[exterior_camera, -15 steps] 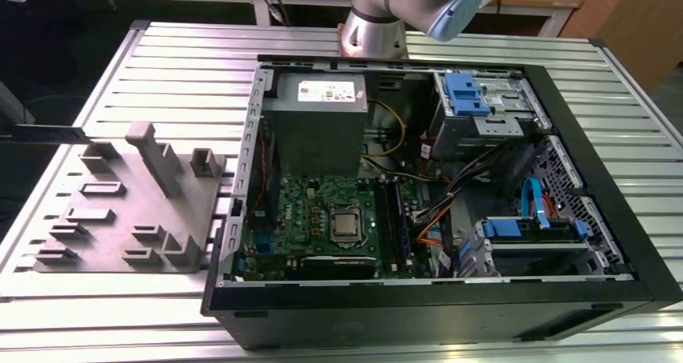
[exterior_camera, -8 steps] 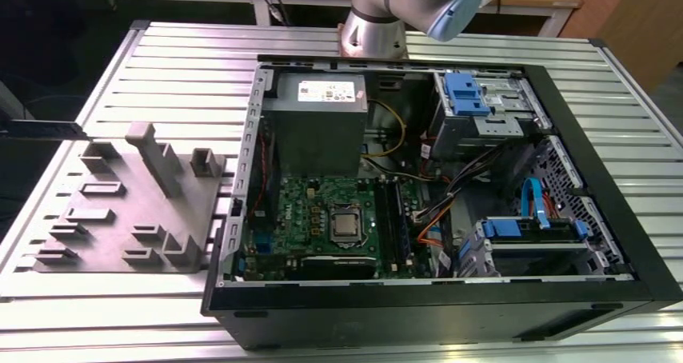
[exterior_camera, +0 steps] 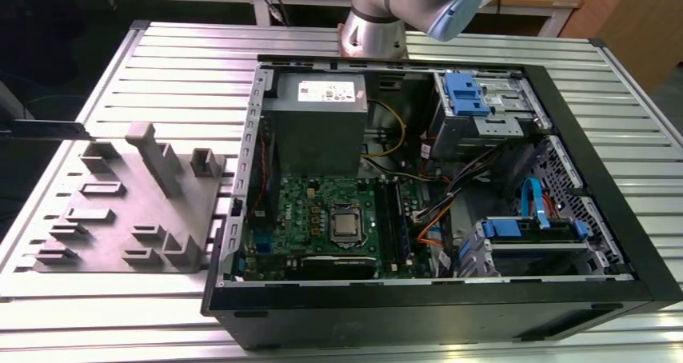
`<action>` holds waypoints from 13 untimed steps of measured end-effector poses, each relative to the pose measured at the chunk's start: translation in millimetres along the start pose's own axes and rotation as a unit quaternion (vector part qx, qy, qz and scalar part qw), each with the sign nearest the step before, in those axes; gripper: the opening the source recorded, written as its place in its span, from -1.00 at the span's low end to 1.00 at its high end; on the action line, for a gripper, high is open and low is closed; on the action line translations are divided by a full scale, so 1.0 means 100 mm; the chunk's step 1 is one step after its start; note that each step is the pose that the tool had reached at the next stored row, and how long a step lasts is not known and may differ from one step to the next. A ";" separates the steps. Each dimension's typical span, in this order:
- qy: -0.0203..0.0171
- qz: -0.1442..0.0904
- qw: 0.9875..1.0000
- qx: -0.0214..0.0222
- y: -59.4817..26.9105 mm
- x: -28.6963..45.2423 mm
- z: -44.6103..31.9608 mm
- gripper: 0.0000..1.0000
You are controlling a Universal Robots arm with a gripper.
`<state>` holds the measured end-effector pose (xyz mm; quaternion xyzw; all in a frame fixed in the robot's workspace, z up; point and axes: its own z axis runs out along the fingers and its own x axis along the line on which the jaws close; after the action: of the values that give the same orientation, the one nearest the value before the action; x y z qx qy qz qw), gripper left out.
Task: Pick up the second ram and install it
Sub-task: 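Pick up the second ram and move it above second insertion slot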
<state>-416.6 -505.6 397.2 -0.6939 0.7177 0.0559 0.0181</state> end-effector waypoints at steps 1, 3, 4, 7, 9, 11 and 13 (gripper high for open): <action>0.000 0.000 1.000 0.000 -0.019 -0.001 -0.001 -0.84; 0.000 0.000 1.000 0.000 -0.064 -0.002 -0.003 -0.84; 0.000 0.000 1.000 0.000 -0.090 -0.003 -0.004 -0.84; 0.000 0.000 1.000 0.000 -0.167 -0.006 -0.009 -0.84; 0.000 0.000 1.000 0.000 -0.224 -0.008 -0.011 -0.84; 0.000 0.000 1.000 0.000 -0.277 -0.010 -0.014 -0.84; 0.000 0.000 1.000 0.000 -0.330 -0.012 -0.017 -0.84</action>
<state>-383.5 -505.6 397.1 -0.6939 0.7177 0.0559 0.0182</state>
